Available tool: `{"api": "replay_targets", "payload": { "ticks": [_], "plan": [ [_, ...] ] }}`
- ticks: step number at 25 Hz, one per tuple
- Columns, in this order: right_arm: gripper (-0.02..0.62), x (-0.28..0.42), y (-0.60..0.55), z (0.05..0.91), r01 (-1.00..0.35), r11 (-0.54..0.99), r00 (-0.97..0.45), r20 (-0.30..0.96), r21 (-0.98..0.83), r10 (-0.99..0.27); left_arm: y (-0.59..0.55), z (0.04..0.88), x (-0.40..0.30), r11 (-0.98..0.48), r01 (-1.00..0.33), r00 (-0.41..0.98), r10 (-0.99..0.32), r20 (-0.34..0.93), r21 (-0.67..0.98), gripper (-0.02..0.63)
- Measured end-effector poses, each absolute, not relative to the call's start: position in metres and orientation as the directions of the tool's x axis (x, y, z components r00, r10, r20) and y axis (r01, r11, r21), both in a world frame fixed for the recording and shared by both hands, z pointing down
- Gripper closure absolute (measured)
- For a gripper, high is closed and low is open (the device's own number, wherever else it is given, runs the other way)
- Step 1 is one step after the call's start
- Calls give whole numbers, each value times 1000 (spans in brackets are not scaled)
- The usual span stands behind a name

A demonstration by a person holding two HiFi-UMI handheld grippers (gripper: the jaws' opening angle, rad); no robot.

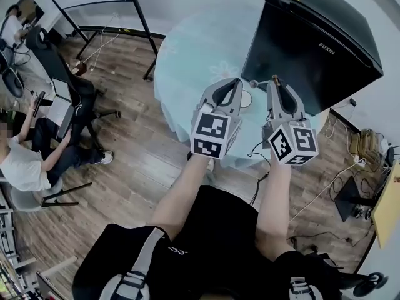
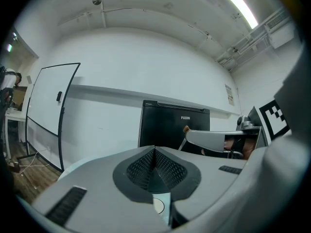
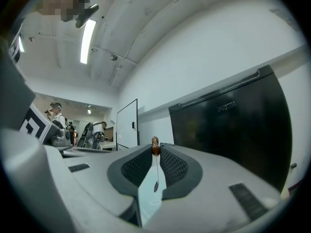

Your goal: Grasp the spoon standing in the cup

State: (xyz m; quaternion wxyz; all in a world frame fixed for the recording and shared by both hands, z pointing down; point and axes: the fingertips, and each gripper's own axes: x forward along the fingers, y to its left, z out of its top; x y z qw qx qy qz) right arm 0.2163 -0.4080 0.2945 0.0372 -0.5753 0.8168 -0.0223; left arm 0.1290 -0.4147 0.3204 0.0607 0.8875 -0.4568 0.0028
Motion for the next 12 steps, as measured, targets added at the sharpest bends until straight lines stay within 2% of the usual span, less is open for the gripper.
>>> {"api": "replay_targets", "payload": {
  "ticks": [12],
  "plan": [
    [543,222,-403,294,-945,324,-323,-28,-43,-946,-411,319,132,-574,-814,580,-812,64,90,592]
  ]
}}
